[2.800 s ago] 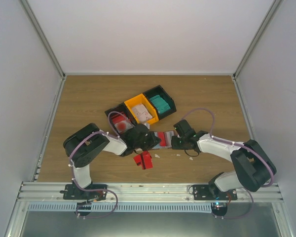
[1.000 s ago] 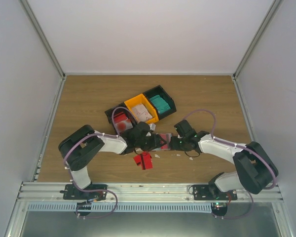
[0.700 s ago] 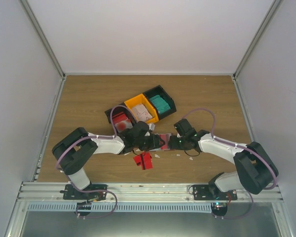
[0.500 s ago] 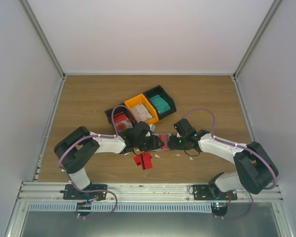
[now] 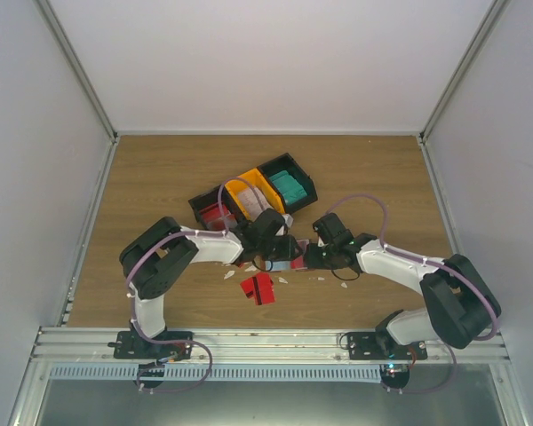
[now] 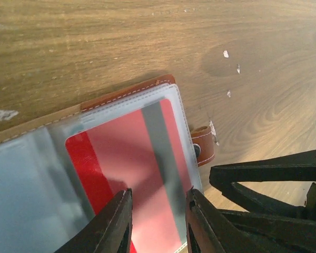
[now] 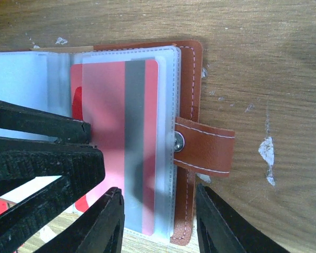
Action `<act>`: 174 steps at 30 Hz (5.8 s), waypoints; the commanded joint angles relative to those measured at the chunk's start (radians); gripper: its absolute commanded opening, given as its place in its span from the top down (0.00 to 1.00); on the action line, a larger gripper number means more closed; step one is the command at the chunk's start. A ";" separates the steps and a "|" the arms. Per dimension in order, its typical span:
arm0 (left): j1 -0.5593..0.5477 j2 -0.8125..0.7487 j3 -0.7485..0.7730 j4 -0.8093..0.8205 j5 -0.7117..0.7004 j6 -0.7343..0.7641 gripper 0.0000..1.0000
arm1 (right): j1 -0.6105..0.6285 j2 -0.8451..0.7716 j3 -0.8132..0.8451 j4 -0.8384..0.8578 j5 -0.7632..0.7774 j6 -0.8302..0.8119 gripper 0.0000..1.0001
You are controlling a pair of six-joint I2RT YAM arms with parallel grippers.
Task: Put the credit cards into the card holder
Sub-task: Insert the credit card into the card holder, then close the card holder at the center of the board.
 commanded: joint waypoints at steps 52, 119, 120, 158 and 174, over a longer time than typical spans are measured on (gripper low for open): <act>0.112 -0.212 -0.222 -0.159 -0.077 0.176 0.55 | -0.087 -0.046 -0.203 0.306 -0.178 0.175 0.44; 0.110 -0.348 -0.300 0.079 0.113 0.202 0.55 | -0.138 0.009 -0.073 0.454 -0.442 0.085 0.46; 0.110 -0.333 -0.294 0.097 0.139 0.200 0.54 | -0.138 -0.022 -0.066 0.425 -0.404 0.084 0.46; 0.109 -0.154 -0.235 0.059 0.015 0.148 0.59 | -0.092 0.143 -0.086 0.374 -0.313 0.038 0.54; 0.110 -0.082 -0.214 -0.059 -0.127 0.145 0.72 | -0.092 0.145 -0.190 0.592 -0.349 0.201 0.50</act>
